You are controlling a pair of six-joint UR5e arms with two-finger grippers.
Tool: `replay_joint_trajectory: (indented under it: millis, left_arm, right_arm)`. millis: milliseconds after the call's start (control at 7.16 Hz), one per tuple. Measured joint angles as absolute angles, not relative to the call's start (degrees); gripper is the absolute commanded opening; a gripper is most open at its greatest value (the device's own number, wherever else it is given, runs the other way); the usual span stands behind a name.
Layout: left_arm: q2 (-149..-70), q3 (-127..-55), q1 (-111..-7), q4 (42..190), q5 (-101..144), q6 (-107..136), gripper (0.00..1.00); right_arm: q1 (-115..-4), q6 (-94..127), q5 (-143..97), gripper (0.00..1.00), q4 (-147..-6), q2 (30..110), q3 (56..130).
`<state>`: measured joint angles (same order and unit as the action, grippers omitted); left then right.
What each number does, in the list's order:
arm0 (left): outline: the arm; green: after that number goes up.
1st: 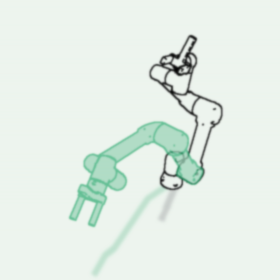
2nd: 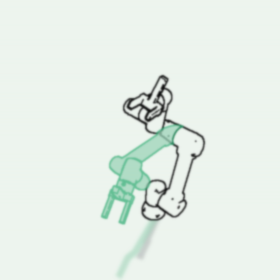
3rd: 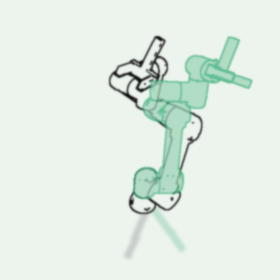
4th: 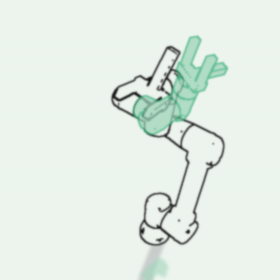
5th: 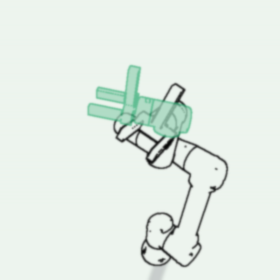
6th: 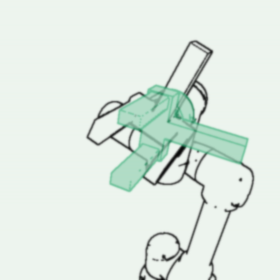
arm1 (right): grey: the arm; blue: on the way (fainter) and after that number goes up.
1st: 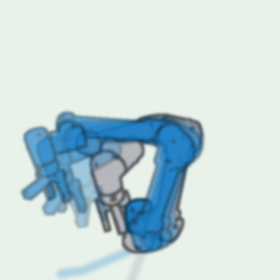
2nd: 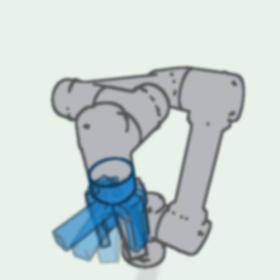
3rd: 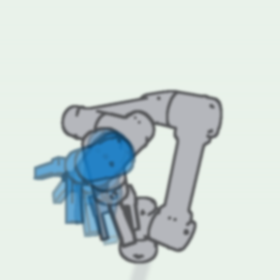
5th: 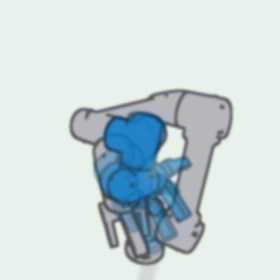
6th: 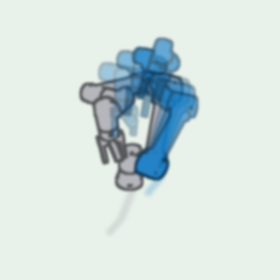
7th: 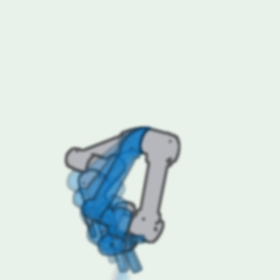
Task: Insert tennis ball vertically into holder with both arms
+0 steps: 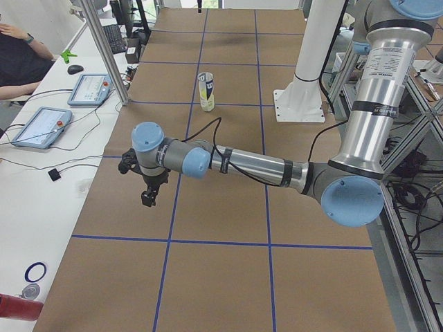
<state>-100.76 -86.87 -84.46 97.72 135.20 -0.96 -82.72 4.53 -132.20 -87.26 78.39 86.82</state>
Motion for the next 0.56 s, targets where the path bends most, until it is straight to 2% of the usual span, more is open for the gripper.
replay_joint_trajectory:
  millis: [558]
  left_arm:
    - [-97.2, -84.4, -85.9, 97.7, 135.0, -1.1, 1.00]
  right_arm:
    - [-84.9, 5.2, -133.7, 0.99, -87.5, 81.6, 87.0]
